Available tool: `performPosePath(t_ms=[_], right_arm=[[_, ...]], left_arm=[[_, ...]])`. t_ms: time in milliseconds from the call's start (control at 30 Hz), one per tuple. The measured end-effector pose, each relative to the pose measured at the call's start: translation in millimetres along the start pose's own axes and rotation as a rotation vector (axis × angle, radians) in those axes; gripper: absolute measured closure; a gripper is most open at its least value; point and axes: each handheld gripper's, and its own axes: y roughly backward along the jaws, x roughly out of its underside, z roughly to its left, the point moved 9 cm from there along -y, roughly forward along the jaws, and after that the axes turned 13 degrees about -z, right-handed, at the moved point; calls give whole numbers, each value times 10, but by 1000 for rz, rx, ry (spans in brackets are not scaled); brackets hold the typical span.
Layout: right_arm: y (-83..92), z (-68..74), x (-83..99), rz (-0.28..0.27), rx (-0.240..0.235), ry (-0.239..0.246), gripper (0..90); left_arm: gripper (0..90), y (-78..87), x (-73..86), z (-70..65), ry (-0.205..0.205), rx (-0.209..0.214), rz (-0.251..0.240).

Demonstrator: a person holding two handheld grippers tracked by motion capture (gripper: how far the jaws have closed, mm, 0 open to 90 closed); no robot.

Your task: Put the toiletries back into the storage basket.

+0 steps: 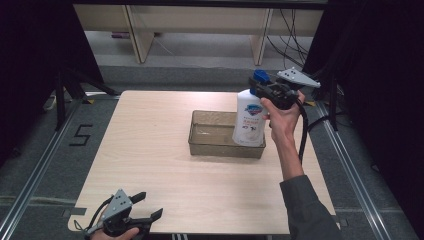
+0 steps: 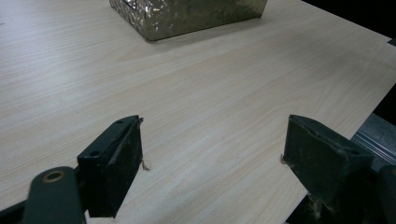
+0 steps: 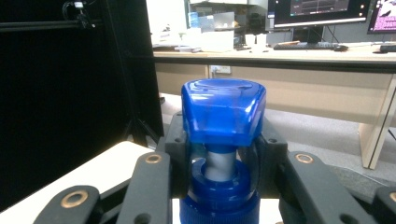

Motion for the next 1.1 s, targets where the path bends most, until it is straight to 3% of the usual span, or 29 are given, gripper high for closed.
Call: performPosePath(t_ms=[267, 467, 733, 933, 1100], right_arm=[[-2, -37, 119, 13, 5, -17, 658], [4, -61, 145, 14, 10, 8, 658], [35, -108, 239, 30, 22, -22, 657], [48, -135, 282, 34, 26, -4, 657], [59, -128, 317, 46, 32, -17, 656]], left_arm=[[190, -5, -4, 1, 7, -2, -8], [190, -8, -6, 0, 8, 1, -13], [190, -17, -8, -2, 10, 7, -21], [190, -22, -7, -8, 9, 11, -23], [190, -16, -3, 1, 3, 10, -17]])
